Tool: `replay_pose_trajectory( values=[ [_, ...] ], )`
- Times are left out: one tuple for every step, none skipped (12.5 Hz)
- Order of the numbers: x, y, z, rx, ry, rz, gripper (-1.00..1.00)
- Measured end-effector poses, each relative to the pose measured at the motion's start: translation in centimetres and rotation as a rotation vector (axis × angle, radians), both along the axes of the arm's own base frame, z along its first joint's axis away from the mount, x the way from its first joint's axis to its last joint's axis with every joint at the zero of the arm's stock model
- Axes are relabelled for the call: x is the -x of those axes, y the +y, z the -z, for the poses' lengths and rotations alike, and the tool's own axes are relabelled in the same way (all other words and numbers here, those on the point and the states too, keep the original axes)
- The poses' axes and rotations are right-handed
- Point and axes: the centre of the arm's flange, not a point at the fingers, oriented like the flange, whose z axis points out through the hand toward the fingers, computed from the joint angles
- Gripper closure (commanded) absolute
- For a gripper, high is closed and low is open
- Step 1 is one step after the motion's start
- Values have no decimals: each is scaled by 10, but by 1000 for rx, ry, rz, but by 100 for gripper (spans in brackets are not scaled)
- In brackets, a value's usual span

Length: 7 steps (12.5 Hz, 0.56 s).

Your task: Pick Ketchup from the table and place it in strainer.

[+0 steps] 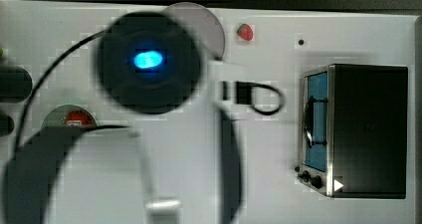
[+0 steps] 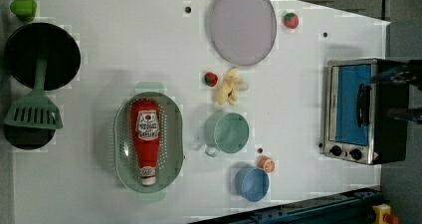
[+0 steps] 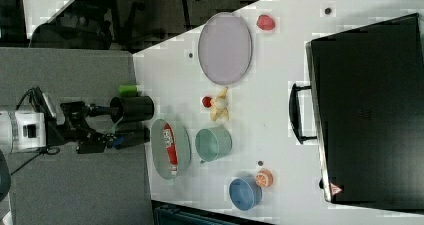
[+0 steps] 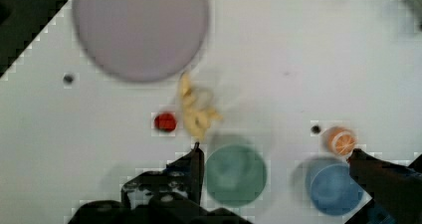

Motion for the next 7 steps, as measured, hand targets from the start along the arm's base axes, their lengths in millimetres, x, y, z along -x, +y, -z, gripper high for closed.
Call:
replay_pose_trajectory(
  values=[
    [-4, -24, -3, -4, -4, 24, -100],
    [-9, -44, -5, 1, -11, 40, -100],
    [-13, -62, -6, 16, -13, 56, -100],
    [-13, -76, -4, 24, -3, 76, -100],
    [-14, -86, -2, 23, 2, 92, -100],
    [-14, -92, -1, 21, 2, 103, -100],
    [-15, -94, 1, 21, 8, 104, -100]
  ],
)
